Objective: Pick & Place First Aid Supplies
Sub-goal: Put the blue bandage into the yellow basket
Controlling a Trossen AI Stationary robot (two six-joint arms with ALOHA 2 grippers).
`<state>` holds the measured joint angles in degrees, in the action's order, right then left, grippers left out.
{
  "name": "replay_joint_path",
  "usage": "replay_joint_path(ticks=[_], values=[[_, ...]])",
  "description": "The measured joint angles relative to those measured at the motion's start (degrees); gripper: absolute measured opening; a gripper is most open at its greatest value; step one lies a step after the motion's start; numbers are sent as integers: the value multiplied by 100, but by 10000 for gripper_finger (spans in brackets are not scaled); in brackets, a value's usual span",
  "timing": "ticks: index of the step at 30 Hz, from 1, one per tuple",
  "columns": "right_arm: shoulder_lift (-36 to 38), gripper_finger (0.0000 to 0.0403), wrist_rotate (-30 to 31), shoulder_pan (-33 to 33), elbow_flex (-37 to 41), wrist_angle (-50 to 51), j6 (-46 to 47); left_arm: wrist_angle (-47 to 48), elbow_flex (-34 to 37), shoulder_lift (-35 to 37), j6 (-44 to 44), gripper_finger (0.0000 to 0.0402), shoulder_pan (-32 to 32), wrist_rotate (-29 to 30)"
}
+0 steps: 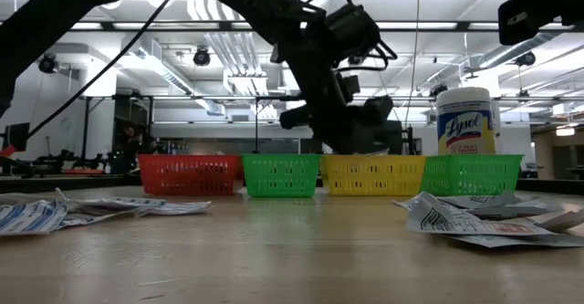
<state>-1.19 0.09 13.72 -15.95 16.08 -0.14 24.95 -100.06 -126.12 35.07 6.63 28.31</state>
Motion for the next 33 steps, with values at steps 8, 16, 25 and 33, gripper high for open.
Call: replay_joint_path(ticks=[8,16,25,33], values=[[-2,63,0,0,0,0,-8,7,-1,4,8,1,-4,-34],[-2,77,0,0,0,0,-1,13,-1,4,11,43,-11,-168],[-2,89,0,0,0,-5,15,166,-5,49,-267,131,-31,-177],[-2,80,3,2,0,-10,13,1616,-232,810,-1027,147,-129,-204]])
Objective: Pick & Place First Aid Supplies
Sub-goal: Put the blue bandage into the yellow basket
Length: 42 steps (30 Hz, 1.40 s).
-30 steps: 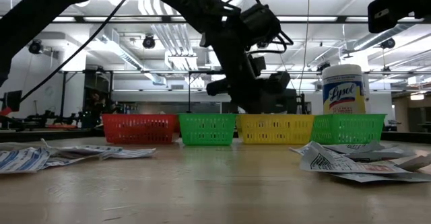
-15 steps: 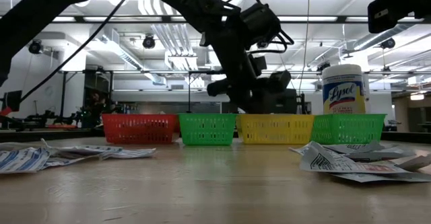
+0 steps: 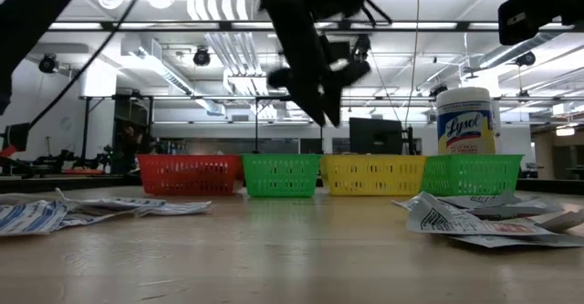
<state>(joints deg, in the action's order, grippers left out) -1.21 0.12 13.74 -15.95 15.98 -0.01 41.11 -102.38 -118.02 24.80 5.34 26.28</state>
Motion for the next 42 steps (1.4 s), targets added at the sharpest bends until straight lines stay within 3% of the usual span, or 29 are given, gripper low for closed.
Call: replay_joint_path(ticks=[10,20,27,31,42], values=[[-2,64,-2,0,0,5,0,2220,153,1129,23,147,-917,-179],[0,75,-4,0,0,5,218,3342,244,1235,561,147,-1894,-181],[0,86,-6,0,-2,7,284,3391,1051,1231,855,147,-2416,-231],[0,89,-4,0,0,7,284,3368,1670,1231,1082,147,-2592,-613],[0,81,-4,0,-2,7,284,2195,2947,1351,655,147,-2780,-925]])
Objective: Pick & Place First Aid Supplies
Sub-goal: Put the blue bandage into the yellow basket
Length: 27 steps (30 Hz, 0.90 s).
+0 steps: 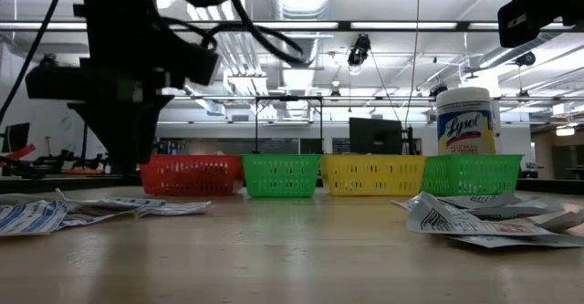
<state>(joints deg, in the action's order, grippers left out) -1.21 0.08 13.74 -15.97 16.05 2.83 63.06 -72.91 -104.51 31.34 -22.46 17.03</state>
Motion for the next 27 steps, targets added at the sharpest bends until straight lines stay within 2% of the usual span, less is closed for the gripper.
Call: replay_joint_path(ticks=[7,18,27], values=[[0,68,0,0,2,0,-2,-795,237,63,-399,147,-12,-356],[0,76,0,0,2,0,-2,-887,346,63,-965,147,-8,-484],[0,89,1,0,2,0,-2,-1277,800,57,-1206,147,70,-583]])
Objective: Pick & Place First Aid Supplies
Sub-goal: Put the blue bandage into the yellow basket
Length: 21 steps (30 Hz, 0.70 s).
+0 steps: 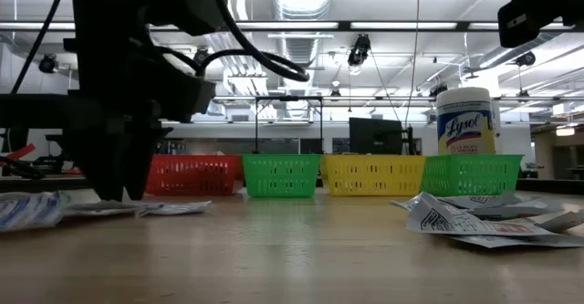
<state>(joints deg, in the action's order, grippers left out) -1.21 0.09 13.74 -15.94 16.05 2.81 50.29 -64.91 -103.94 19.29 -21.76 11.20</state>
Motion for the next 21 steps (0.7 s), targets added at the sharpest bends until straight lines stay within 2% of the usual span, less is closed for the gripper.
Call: replay_joint_path(ticks=[9,14,21], values=[[0,84,1,0,0,0,-2,-29,28,4,-73,133,118,-402],[0,73,1,0,-1,0,-2,-46,32,4,-76,85,131,-619],[0,64,1,0,0,0,-2,-68,39,4,-76,13,142,-632]])
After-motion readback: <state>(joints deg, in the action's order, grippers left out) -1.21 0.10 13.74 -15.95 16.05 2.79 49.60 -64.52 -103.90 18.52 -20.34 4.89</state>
